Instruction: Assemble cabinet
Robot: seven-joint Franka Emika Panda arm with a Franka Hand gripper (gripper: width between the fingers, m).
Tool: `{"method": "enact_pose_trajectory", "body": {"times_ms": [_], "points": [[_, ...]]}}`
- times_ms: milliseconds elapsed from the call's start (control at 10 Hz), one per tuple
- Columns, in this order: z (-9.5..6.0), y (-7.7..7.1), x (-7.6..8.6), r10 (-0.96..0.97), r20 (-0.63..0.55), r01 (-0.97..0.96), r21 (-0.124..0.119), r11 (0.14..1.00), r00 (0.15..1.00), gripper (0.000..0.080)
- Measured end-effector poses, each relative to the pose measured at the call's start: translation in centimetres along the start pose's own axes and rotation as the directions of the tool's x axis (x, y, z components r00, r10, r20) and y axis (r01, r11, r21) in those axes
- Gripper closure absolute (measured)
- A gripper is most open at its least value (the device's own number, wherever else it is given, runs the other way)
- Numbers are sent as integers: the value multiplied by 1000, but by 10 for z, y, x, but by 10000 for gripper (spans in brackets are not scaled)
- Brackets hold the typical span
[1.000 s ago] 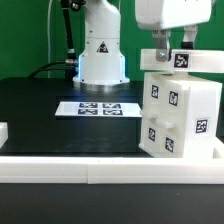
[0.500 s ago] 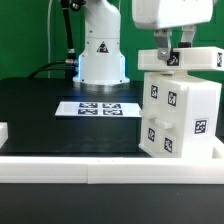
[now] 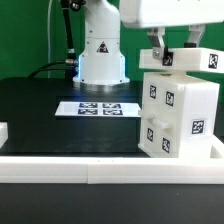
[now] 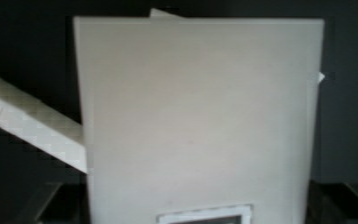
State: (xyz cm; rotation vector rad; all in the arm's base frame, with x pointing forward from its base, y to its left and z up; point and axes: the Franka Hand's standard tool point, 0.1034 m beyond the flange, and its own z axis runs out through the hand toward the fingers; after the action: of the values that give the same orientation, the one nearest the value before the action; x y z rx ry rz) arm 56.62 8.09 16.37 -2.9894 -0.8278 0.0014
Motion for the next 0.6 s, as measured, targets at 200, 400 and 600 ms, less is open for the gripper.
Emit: {"method": "enact_pose_trajectory", "body": {"times_ms": [200,400,600], "points": [[1,2,0,217,-17,-217,21,976,976,232],[1,3,2,408,-29,-406,51,913,913,232],[1,2,3,532,-30,-530,55,846,846,232]]}}
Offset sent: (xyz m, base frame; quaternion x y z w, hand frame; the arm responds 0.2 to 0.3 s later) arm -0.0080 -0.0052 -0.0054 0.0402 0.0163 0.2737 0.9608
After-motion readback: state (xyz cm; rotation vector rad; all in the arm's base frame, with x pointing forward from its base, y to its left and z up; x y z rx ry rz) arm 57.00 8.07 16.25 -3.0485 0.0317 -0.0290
